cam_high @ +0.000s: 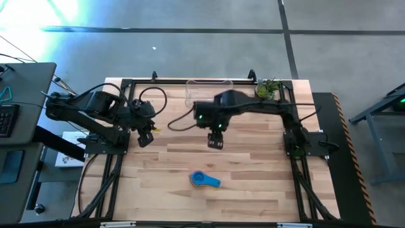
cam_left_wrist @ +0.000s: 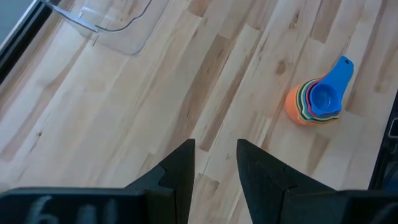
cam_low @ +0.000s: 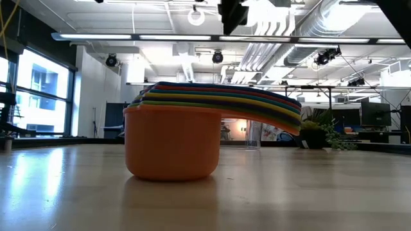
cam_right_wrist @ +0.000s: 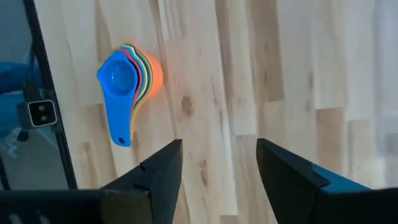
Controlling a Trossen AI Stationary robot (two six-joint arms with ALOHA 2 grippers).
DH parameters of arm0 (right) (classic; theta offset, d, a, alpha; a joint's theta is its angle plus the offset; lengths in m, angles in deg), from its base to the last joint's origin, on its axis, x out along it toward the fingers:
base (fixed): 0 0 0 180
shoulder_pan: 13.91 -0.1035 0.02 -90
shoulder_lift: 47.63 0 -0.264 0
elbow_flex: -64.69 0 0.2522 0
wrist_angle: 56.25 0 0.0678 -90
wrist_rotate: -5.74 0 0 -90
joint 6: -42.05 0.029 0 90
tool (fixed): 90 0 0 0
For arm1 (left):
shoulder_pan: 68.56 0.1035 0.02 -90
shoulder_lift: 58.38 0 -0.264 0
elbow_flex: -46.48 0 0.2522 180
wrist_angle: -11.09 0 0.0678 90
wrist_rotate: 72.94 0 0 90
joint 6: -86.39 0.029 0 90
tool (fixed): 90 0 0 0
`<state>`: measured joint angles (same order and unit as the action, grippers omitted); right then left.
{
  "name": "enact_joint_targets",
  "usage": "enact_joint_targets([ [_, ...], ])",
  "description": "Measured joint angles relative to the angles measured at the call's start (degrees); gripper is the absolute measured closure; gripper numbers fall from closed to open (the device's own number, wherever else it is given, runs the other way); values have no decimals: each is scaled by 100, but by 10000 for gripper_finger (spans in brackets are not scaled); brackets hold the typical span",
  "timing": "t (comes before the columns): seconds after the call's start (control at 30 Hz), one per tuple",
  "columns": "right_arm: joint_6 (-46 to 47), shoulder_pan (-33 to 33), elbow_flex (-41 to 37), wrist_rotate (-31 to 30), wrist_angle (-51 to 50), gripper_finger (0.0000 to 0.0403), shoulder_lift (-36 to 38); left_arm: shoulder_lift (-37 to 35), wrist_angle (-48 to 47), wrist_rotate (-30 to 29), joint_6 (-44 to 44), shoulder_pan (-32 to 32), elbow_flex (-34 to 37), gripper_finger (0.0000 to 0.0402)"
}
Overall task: Nest measuring cups in basket
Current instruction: Put the nest measuring cups into the transparent bin
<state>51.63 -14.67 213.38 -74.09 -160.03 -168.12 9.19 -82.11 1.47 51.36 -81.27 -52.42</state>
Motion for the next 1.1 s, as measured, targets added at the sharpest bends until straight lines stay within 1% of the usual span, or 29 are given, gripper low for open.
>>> enact_joint_targets([
  [0.13,-283,262,-6,5,-2,205,345,0,2,2,-271,0,0,291],
  [0.37,-721,927,-18,35,0,205,958,0,3,2,-690,-2,0,291],
  [0.4,-786,1030,-53,88,11,206,1049,0,2,2,-742,-2,0,291],
  [0.5,-1005,1354,-395,491,8,206,1409,0,0,2,-934,-2,0,291],
  [0.6,-1192,1665,-1109,692,61,206,1872,0,3,2,-1050,-2,0,291],
  [0.73,-1212,2013,-2426,806,471,206,2608,2,4,2,-1139,-2,0,291],
  [0.9,-884,2275,-4118,1633,1446,206,3542,2,9,0,-1145,-2,0,291],
  [1.1,-124,2228,-5657,2441,2518,206,4446,2,11,0,-1145,-2,0,291],
])
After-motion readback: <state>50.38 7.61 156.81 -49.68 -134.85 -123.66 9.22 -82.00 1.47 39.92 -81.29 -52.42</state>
